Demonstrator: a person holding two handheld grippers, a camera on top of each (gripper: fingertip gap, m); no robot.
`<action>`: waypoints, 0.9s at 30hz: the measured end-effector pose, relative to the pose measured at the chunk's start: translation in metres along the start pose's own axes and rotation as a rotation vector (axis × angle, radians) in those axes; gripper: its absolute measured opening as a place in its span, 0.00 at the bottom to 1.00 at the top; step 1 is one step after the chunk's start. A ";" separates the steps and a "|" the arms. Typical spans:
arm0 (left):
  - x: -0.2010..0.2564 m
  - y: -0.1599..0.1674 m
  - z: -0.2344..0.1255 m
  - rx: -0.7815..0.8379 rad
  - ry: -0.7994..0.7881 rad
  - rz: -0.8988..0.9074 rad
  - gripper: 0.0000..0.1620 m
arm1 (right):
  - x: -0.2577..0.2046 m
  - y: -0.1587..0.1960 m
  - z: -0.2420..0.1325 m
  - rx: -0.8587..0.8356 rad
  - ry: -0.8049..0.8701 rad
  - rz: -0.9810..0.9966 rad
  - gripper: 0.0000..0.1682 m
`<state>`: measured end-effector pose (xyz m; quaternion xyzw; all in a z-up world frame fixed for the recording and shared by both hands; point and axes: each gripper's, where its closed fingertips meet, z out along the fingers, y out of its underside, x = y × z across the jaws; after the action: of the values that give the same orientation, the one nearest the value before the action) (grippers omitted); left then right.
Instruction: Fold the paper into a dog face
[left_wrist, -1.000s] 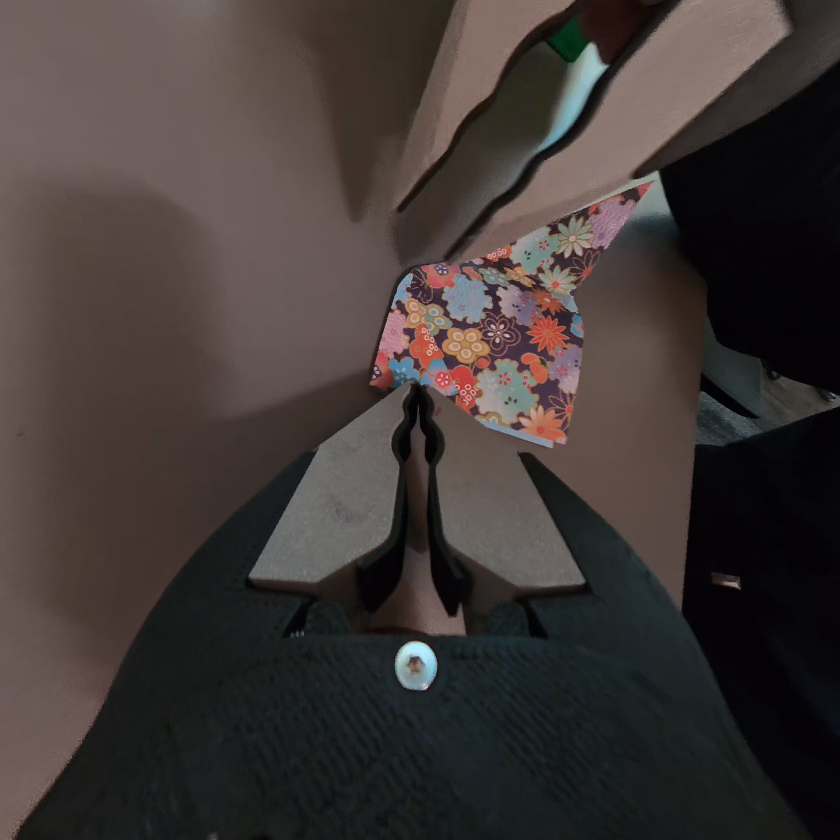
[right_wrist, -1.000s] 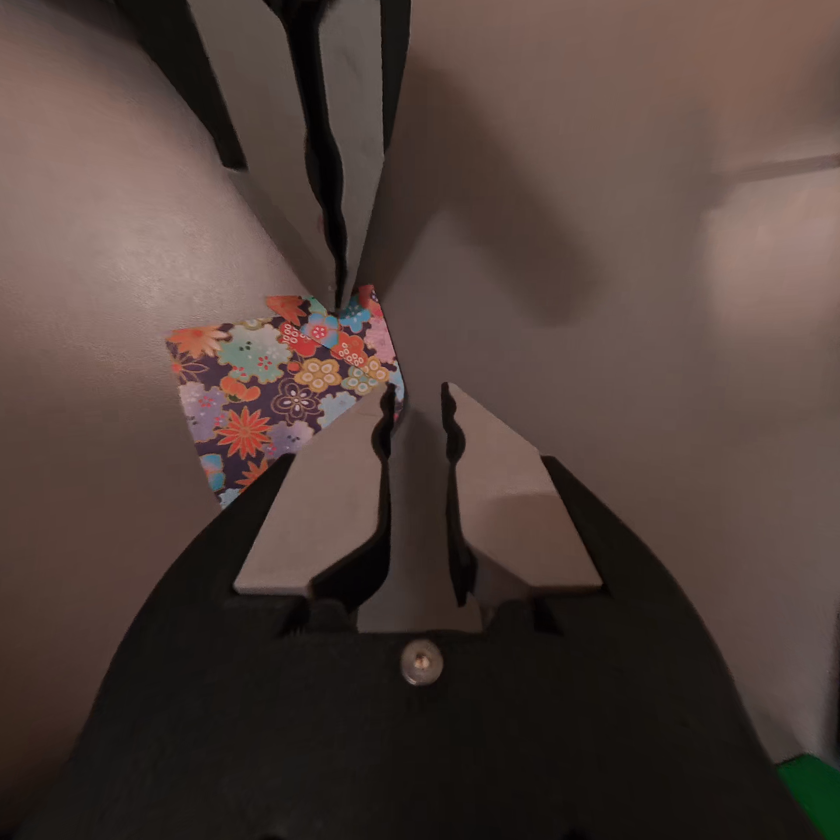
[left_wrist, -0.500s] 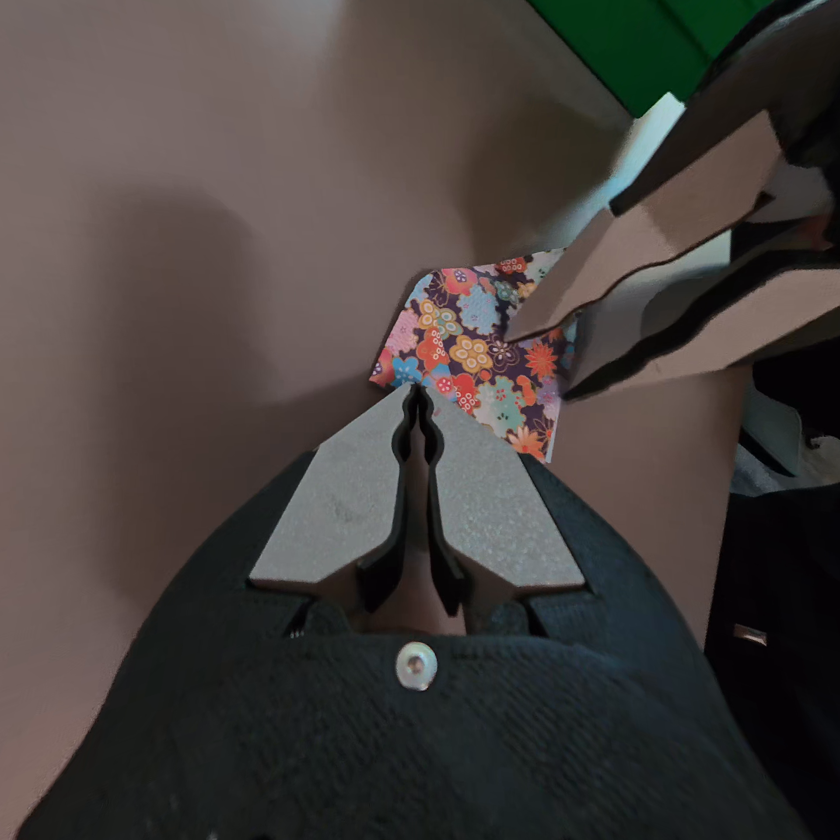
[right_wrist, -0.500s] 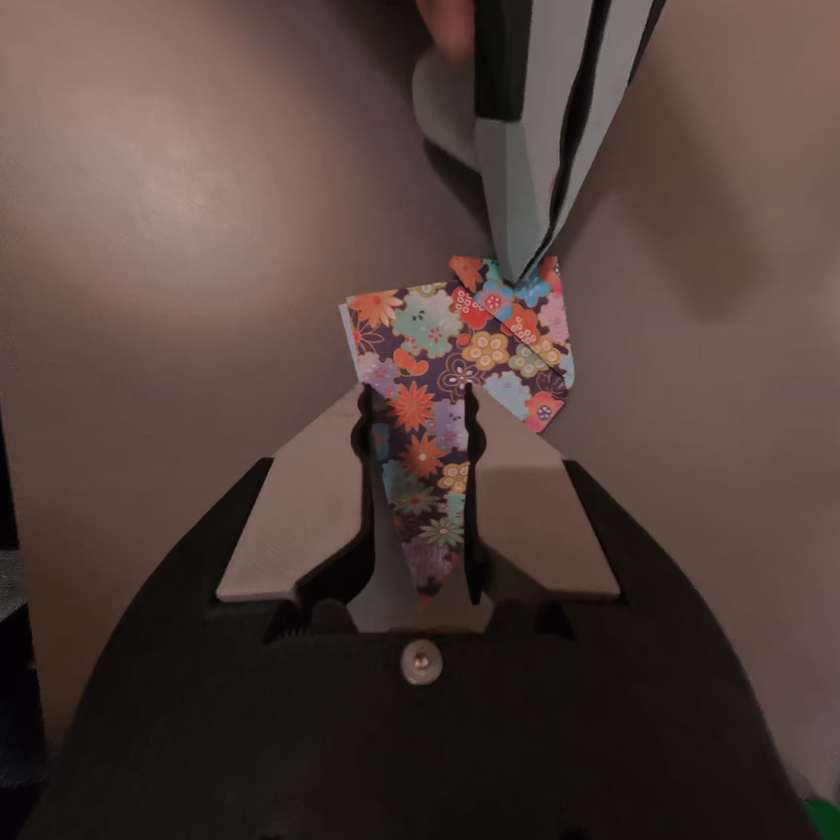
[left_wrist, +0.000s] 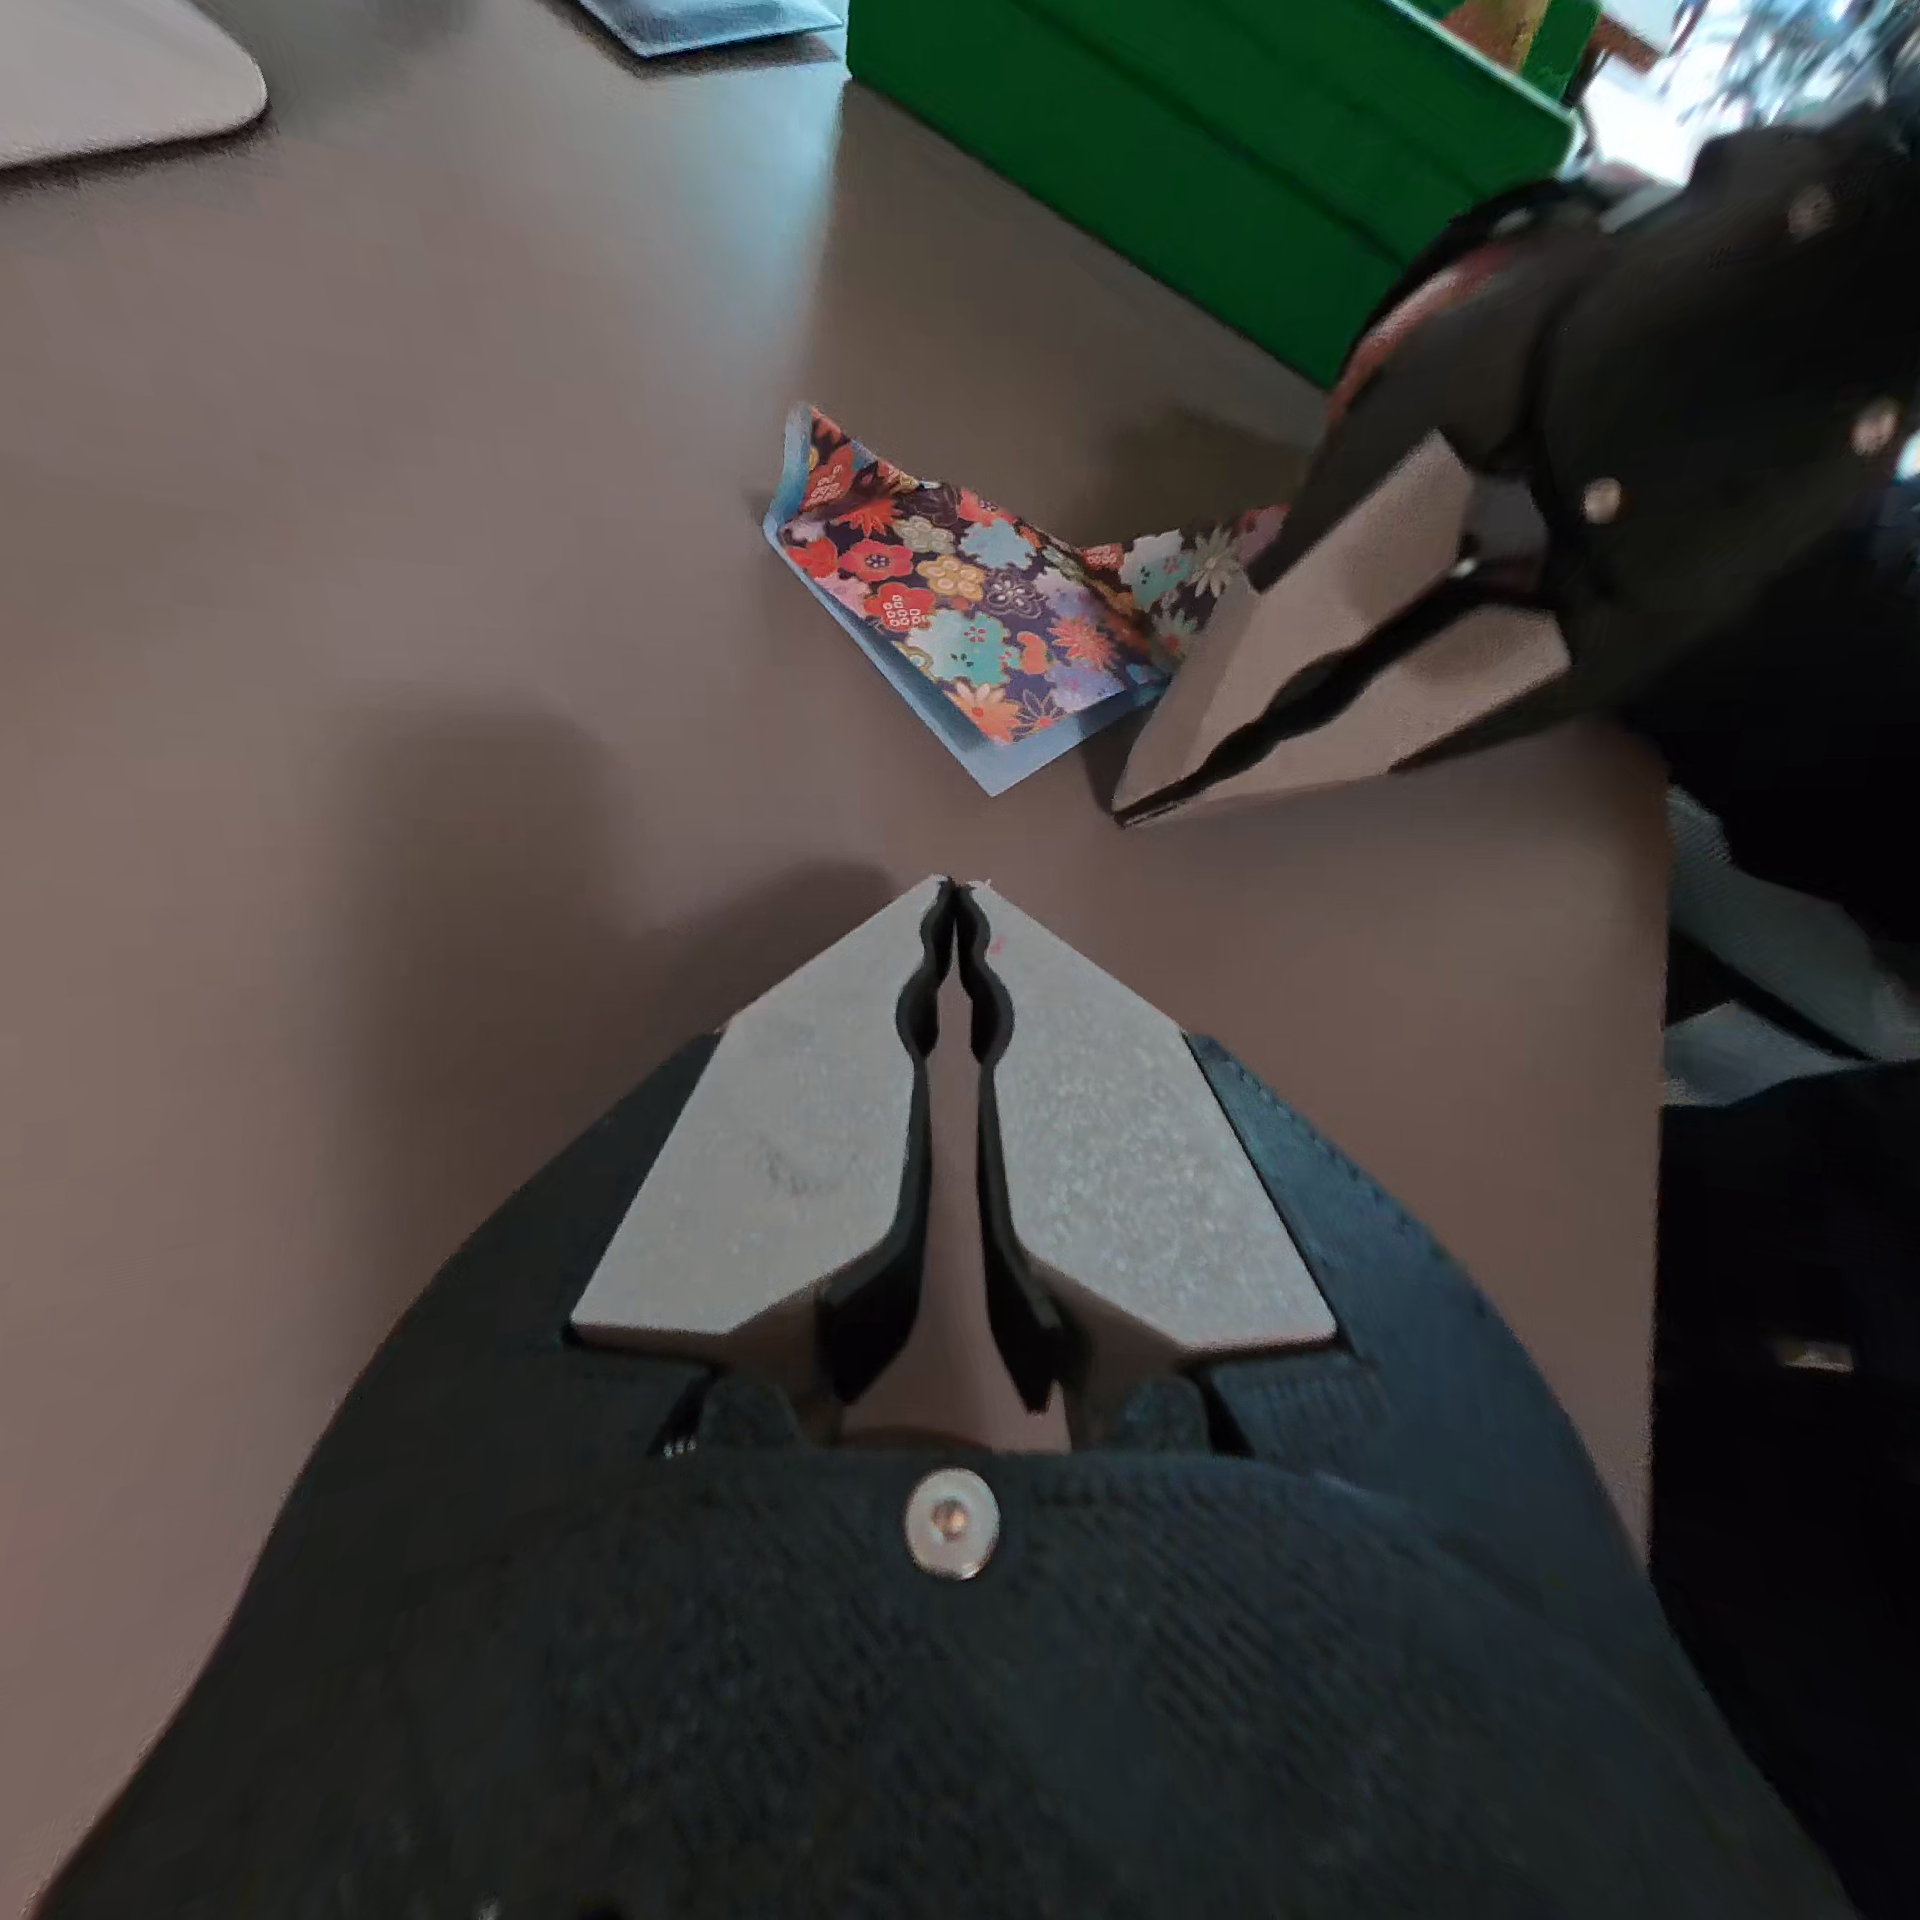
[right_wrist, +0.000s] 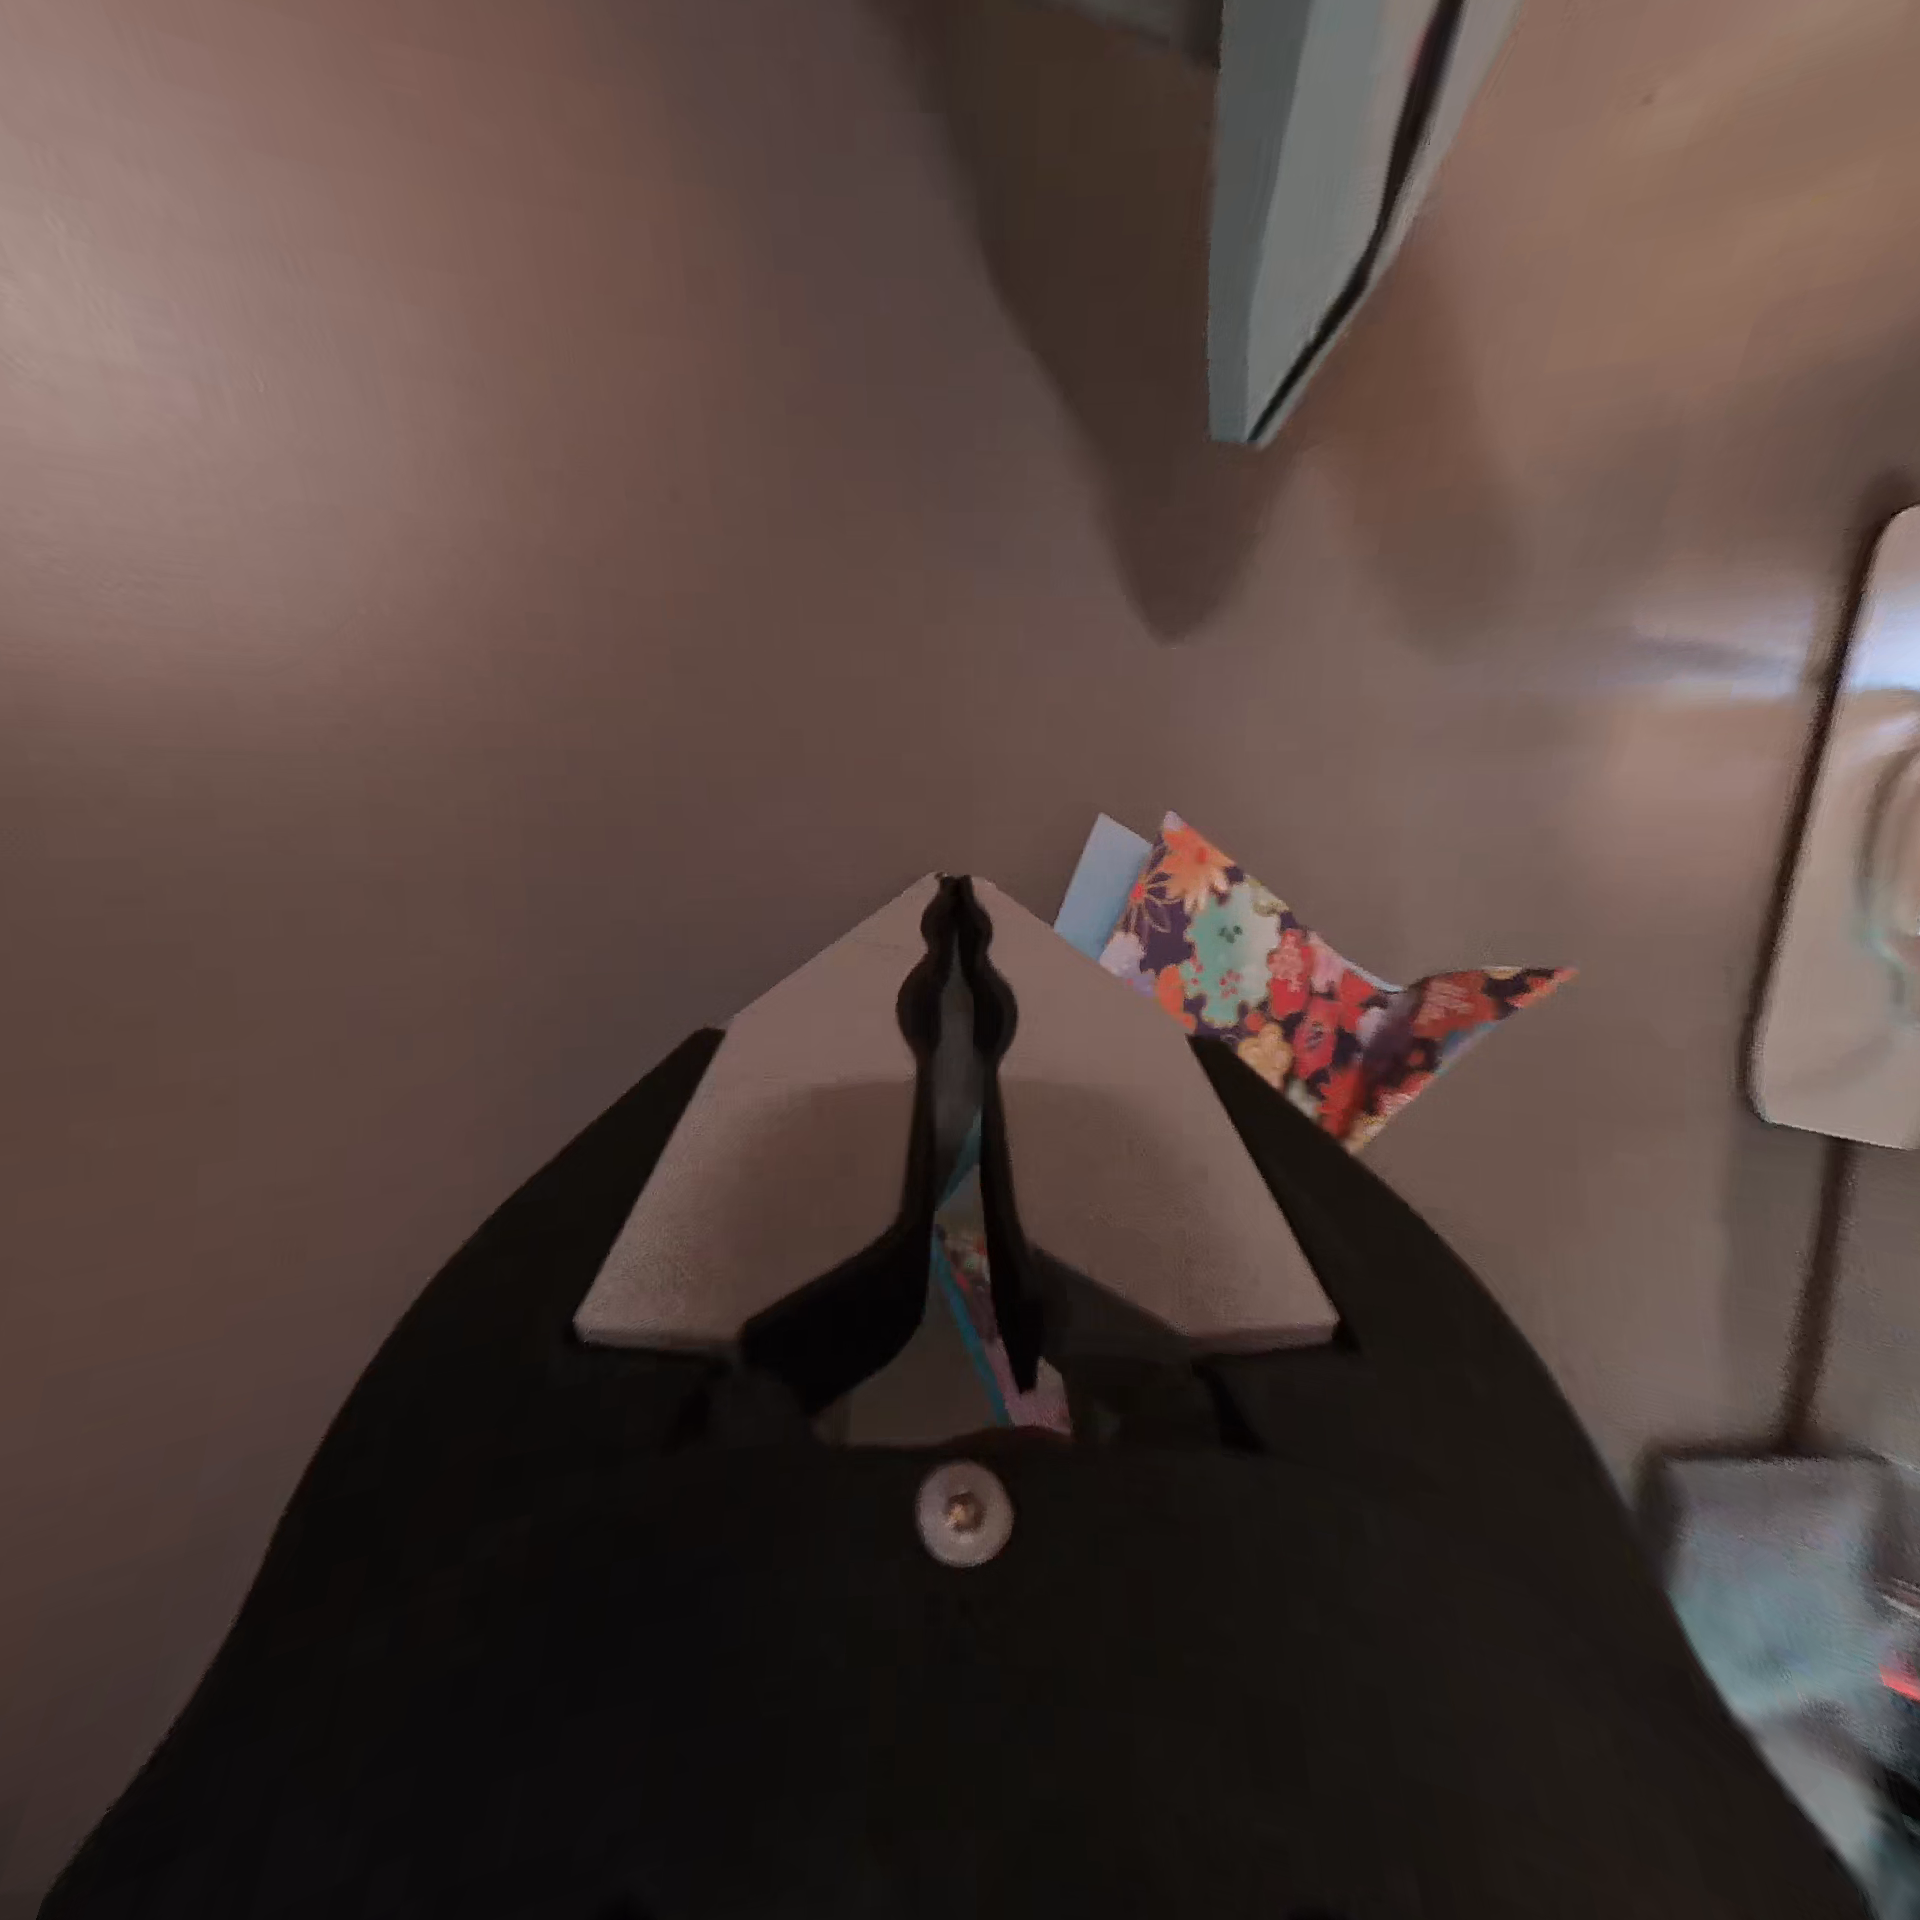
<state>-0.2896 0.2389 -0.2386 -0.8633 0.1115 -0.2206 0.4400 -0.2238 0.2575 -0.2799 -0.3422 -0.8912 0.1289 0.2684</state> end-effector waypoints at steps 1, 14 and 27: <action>-0.002 0.000 -0.002 -0.013 -0.026 0.042 0.00 | 0.001 0.001 -0.002 0.023 -0.031 0.044 0.00; -0.012 -0.003 0.032 -0.185 -0.135 0.284 0.18 | 0.046 0.003 -0.042 0.213 -0.028 0.425 0.26; -0.020 0.007 0.043 -0.228 -0.137 0.432 0.20 | 0.037 0.025 0.005 -0.017 0.017 0.378 0.02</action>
<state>-0.2866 0.2731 -0.2724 -0.8764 0.2873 -0.0484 0.3834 -0.2360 0.3004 -0.2793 -0.5068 -0.8099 0.1666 0.2439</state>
